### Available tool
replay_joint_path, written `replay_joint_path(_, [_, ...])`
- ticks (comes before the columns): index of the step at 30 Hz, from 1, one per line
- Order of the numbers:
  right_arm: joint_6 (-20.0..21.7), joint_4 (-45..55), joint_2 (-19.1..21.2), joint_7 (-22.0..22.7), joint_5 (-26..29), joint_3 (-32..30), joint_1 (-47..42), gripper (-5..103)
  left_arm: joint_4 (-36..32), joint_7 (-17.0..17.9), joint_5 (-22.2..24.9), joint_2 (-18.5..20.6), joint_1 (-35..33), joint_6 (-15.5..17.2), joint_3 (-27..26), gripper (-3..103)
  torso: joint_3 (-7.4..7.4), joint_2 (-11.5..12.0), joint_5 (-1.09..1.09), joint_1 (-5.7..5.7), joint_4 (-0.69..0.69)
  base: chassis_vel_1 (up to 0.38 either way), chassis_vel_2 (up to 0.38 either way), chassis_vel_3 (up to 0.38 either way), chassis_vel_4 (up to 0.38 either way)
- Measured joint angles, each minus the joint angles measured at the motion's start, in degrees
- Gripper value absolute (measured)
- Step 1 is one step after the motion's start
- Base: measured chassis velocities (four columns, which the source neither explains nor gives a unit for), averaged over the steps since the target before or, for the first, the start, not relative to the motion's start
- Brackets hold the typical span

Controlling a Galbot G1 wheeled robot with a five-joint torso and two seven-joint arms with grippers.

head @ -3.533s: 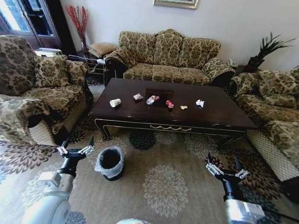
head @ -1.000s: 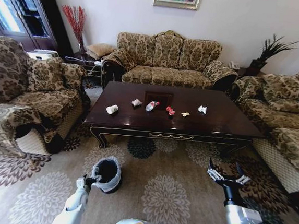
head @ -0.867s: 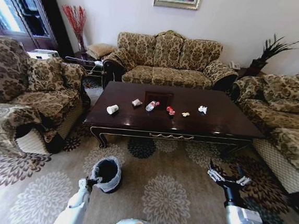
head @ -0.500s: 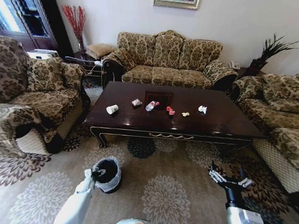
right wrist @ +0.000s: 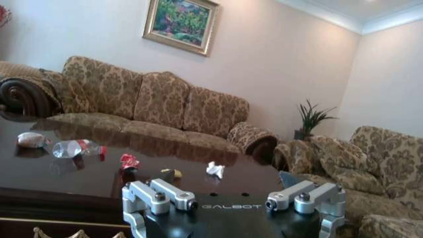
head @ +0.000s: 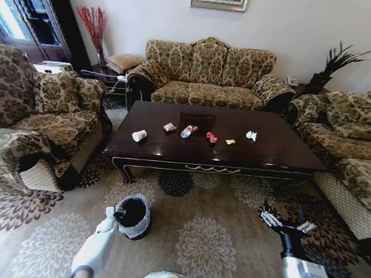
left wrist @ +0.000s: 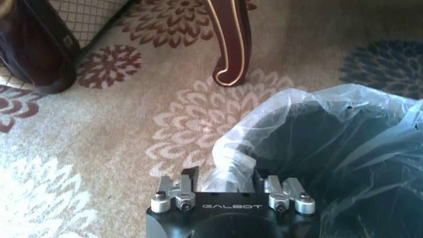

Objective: Move to the front of the table and place the trash on the table into the trash bin.

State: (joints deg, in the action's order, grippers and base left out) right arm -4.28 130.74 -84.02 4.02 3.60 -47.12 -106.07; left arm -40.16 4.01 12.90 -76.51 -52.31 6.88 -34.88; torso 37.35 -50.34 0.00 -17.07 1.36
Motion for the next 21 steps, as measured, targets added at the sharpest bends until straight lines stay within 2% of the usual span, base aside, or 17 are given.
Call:
replay_joint_path(2, [0.0, 0.0, 0.0, 0.0, 0.0, 0.01, 0.0, 100, 0.14, -0.08, -0.07, -0.04, 0.06, 0.12, -0.01, 54, 0.0, 0.0, 0.01, 0.0, 0.0, 0.0, 0.0, 0.0, 0.0])
replay_joint_path(3, [0.0, 0.0, 0.07, 0.0, 0.0, 0.02, 0.04, 100, 0.25, -0.17, -0.23, -0.12, 0.08, 0.23, -0.03, 43, 0.0, 0.0, 0.01, 0.0, 0.0, 0.0, 0.0, 0.0, 0.0])
replay_joint_path(5, [0.0, 0.0, 0.22, 0.0, 0.0, 0.0, 0.11, 100, 0.31, -0.21, -0.38, -0.22, 0.08, 0.31, -0.08, 43, 0.0, 0.0, 0.0, 0.0, 0.0, 0.0, 0.0, 0.0, 0.0])
replay_joint_path(7, [0.14, 0.0, 0.63, 0.01, 0.09, -0.14, 0.47, 100, 0.36, -0.25, -0.75, -0.39, 0.07, 0.49, -0.16, 32, 0.0, 0.0, 0.0, 0.0, 0.0, 0.0, 0.0, 0.0, 0.0])
replay_joint_path(8, [0.14, 0.0, 0.63, 0.01, 0.09, -0.14, 0.47, 100, 0.36, -0.25, -0.75, -0.39, 0.07, 0.49, -0.16, 32, 0.0, 0.0, 0.0, 0.0, 0.0, 0.0, 0.0, 0.0, 0.0])
replay_joint_path(10, [0.39, 0.01, 0.78, 0.06, 0.14, -0.2, 0.85, 100, 0.37, -0.27, -1.08, -0.45, 0.0, 0.65, -0.22, 20, 0.0, 0.0, 0.0, 0.0, 0.0, 0.0, 0.0, 0.0, 0.0])
replay_joint_path(11, [0.39, 0.01, 0.78, 0.06, 0.14, -0.2, 0.85, 100, 0.37, -0.27, -1.08, -0.45, 0.0, 0.65, -0.22, 20, 0.0, 0.0, 0.0, 0.0, 0.0, 0.0, 0.0, 0.0, 0.0])
replay_joint_path(13, [0.49, 0.09, 0.74, 0.11, 0.11, -0.11, 0.99, 100, 0.44, -0.31, -1.15, -0.46, -0.01, 0.66, -0.3, 10, 0.0, 0.0, 0.02, 0.0, 0.01, 0.0, 0.0, 0.0, 0.0])
replay_joint_path(17, [0.5, 0.14, 0.59, 0.18, 0.07, -0.05, 0.96, 100, 0.43, -0.43, -1.12, -0.55, -0.13, 0.66, -0.44, 4, 0.0, 0.0, 0.02, 0.0, 0.0, 0.0, 0.0, 0.0, 0.0])
replay_joint_path(21, [0.48, 0.15, 0.58, 0.3, 0.06, -0.13, 0.95, 100, 0.34, -0.48, -1.0, -0.63, -0.34, 0.57, -0.67, 4, 0.0, 0.0, 0.02, 0.0, 0.0, 0.0, 0.0, 0.0, 0.0])
